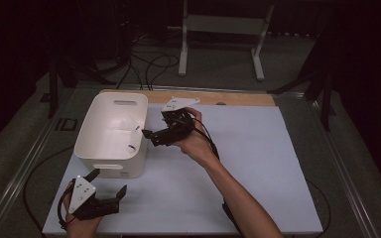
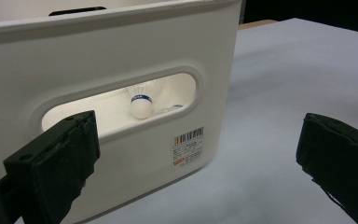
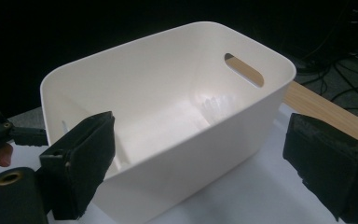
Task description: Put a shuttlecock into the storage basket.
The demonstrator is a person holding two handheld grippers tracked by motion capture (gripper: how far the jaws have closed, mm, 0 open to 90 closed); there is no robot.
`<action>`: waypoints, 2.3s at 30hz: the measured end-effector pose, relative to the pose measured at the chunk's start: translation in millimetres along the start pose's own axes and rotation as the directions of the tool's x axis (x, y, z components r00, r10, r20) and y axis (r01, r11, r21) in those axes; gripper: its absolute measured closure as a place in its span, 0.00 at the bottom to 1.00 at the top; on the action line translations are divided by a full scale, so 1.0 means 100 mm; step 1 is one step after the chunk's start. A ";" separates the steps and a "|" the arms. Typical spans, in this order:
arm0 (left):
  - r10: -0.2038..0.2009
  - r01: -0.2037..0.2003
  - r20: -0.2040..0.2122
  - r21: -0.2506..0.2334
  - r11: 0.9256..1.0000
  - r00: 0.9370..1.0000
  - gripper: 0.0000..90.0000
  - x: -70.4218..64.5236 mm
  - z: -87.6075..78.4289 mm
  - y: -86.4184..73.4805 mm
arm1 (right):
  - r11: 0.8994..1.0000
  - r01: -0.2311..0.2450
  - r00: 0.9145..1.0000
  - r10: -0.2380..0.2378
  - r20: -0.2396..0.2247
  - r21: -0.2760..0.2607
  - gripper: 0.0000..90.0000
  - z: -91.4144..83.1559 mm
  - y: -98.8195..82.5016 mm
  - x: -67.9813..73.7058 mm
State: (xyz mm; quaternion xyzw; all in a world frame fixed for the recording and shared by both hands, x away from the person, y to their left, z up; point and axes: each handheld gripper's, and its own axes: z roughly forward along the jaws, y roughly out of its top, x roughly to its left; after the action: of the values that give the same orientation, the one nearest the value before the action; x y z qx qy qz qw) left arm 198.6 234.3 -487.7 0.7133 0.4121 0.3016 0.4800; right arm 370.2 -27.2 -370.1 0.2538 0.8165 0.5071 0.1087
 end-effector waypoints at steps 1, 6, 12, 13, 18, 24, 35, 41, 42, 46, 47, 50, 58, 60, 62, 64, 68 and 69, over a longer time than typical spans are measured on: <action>0.000 0.000 0.000 0.000 1.000 1.000 0.00 0.00 0.00 0.00 | 1.000 -0.002 1.000 0.002 0.002 -0.001 0.10 -0.02 -0.01 -0.01; -0.002 0.002 0.000 -0.001 1.000 1.000 0.00 0.00 0.00 0.00 | 1.000 0.005 1.000 -0.005 0.021 -0.001 0.10 -0.07 -0.07 -0.03; -0.002 0.002 0.000 -0.003 1.000 1.000 0.00 -0.01 0.00 0.00 | 1.000 -0.004 0.999 0.004 0.035 -0.003 0.10 -0.15 -0.13 -0.06; -0.003 0.003 0.000 -0.003 1.000 1.000 0.00 -0.01 0.00 0.00 | 1.000 -0.006 0.999 0.006 0.037 -0.008 0.10 -0.17 -0.15 -0.07; -0.001 0.001 -0.003 -0.004 1.000 1.000 0.00 -0.01 0.00 0.00 | 1.000 0.000 0.999 0.000 0.048 0.008 0.10 -0.22 -0.21 -0.09; -0.002 0.002 -0.004 -0.006 1.000 1.000 0.00 -0.01 0.00 0.00 | 1.000 -0.009 0.999 0.009 0.047 -0.001 0.10 -0.29 -0.27 -0.09; 0.000 0.000 -0.004 -0.005 1.000 1.000 0.00 -0.01 0.00 0.00 | 1.000 -0.022 0.998 0.023 0.056 -0.008 0.10 -0.37 -0.37 -0.13; -0.003 0.003 -0.005 -0.006 1.000 1.000 0.00 -0.01 0.00 0.00 | 1.000 -0.020 0.997 0.022 0.072 -0.023 0.10 -0.46 -0.48 -0.15; -0.003 0.003 -0.005 -0.006 1.000 1.000 0.00 -0.01 0.00 0.00 | 1.000 -0.020 0.997 0.022 0.072 -0.023 0.10 -0.46 -0.48 -0.15; -0.002 0.002 -0.006 -0.007 1.000 1.000 0.00 -0.01 0.00 0.01 | 1.000 -0.021 0.996 0.022 0.086 -0.015 0.10 -0.51 -0.59 -0.16; -0.002 0.002 -0.006 -0.007 1.000 1.000 0.00 -0.01 0.00 0.01 | 1.000 -0.021 0.996 0.022 0.086 -0.015 0.10 -0.51 -0.59 -0.16; -0.004 0.004 -0.006 -0.009 1.000 1.000 0.00 0.00 0.00 0.01 | 0.999 -0.031 0.996 0.033 0.085 -0.020 0.10 -0.56 -0.66 -0.15; 0.000 0.000 -0.005 -0.006 1.000 1.000 0.00 -0.01 0.00 0.01 | 1.000 -0.020 0.992 0.023 0.120 -0.023 0.10 -0.67 -0.80 -0.14; -0.003 0.003 -0.005 -0.007 1.000 1.000 0.00 -0.01 0.00 0.01 | 0.999 -0.027 0.992 0.030 0.121 -0.027 0.10 -0.70 -0.84 -0.15; -0.001 0.001 -0.005 -0.007 1.000 1.000 0.00 -0.01 0.00 0.01 | 0.999 -0.032 0.991 0.036 0.126 -0.034 0.10 -0.73 -0.88 -0.16; -0.003 0.003 -0.005 -0.007 1.000 1.000 0.00 -0.01 0.00 0.01 | 0.999 -0.037 0.991 0.041 0.129 -0.035 0.10 -0.76 -0.92 -0.16; -0.004 0.004 -0.004 -0.008 1.000 1.000 0.00 -0.01 0.00 0.01 | 0.999 -0.042 0.990 0.047 0.134 -0.034 0.10 -0.82 -0.99 -0.17; -0.003 0.003 -0.005 -0.008 1.000 1.000 0.00 -0.01 0.00 0.01 | 0.998 -0.048 0.989 0.053 0.136 -0.037 0.10 -0.84 -1.00 -0.17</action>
State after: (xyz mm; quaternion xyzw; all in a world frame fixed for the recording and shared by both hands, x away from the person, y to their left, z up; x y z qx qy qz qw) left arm 198.5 233.0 -487.0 0.7101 0.4131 0.3041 0.4823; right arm 317.8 -137.1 -420.6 0.3069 0.7917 0.5048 0.1558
